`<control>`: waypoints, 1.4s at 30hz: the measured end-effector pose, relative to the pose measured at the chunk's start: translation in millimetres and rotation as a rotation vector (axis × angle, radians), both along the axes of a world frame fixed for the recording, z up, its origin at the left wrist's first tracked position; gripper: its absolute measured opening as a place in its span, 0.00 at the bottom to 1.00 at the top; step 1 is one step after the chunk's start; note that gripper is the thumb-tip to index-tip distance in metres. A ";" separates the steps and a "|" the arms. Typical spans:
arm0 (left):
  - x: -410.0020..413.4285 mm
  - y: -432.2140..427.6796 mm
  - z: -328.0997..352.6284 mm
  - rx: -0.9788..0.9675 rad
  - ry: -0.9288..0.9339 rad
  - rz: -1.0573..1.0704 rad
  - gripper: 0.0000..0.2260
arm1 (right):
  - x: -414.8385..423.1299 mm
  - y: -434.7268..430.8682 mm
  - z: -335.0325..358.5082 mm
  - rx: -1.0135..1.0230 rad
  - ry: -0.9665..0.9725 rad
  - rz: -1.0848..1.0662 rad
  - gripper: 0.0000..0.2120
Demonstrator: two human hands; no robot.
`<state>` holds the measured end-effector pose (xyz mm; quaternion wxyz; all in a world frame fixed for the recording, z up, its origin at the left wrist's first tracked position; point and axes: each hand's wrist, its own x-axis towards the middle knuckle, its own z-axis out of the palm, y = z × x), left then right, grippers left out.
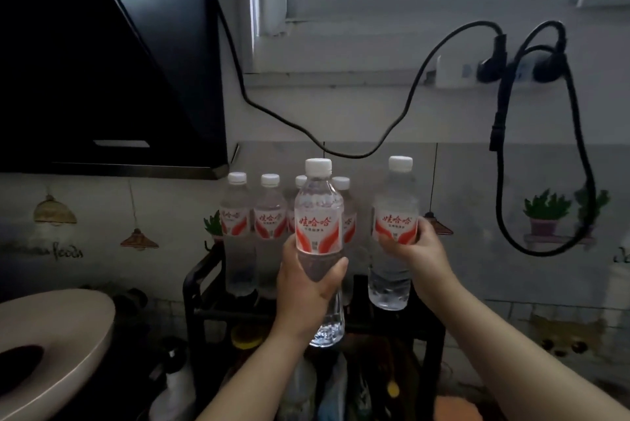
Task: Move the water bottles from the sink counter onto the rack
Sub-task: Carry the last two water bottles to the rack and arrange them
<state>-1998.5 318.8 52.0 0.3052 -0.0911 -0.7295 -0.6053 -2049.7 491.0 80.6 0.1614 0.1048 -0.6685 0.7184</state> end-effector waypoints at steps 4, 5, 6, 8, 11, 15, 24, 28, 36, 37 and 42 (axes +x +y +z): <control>-17.4 2.9 -0.1 0.034 0.012 -0.033 0.24 | -27.6 -8.1 -18.1 -0.062 -0.052 -0.019 0.30; -21.7 2.5 -1.0 0.037 0.015 -0.042 0.24 | -34.1 -9.1 -23.0 -0.064 -0.066 -0.031 0.31; -25.8 2.0 -1.7 0.039 0.013 -0.052 0.24 | -39.9 -9.7 -27.5 -0.055 -0.081 -0.046 0.31; -32.6 1.2 -2.3 0.047 0.002 -0.078 0.24 | -47.6 -10.3 -33.0 -0.030 -0.095 -0.075 0.29; -42.8 1.0 -4.4 0.047 -0.008 -0.095 0.24 | -55.9 -10.8 -39.1 -0.023 -0.105 -0.085 0.29; -53.3 2.5 -7.5 0.050 -0.004 -0.128 0.26 | -65.8 -10.4 -42.5 -0.019 -0.102 -0.081 0.26; -65.1 1.0 -10.5 0.056 -0.025 -0.176 0.28 | -71.3 -19.5 -40.6 0.027 -0.082 -0.017 0.31; -64.5 1.4 -13.9 0.042 -0.027 -0.176 0.29 | -68.6 -17.9 -40.1 0.052 -0.089 0.022 0.26; -62.7 6.6 -15.7 0.039 -0.028 -0.196 0.30 | -57.3 -14.5 -34.3 0.172 -0.122 0.026 0.20; -62.5 7.8 -15.7 0.035 -0.028 -0.199 0.30 | -55.3 -13.7 -33.3 0.188 -0.129 0.017 0.21; -60.5 15.0 -18.1 0.052 -0.022 -0.210 0.29 | -50.2 -11.6 -28.7 0.305 -0.183 -0.001 0.19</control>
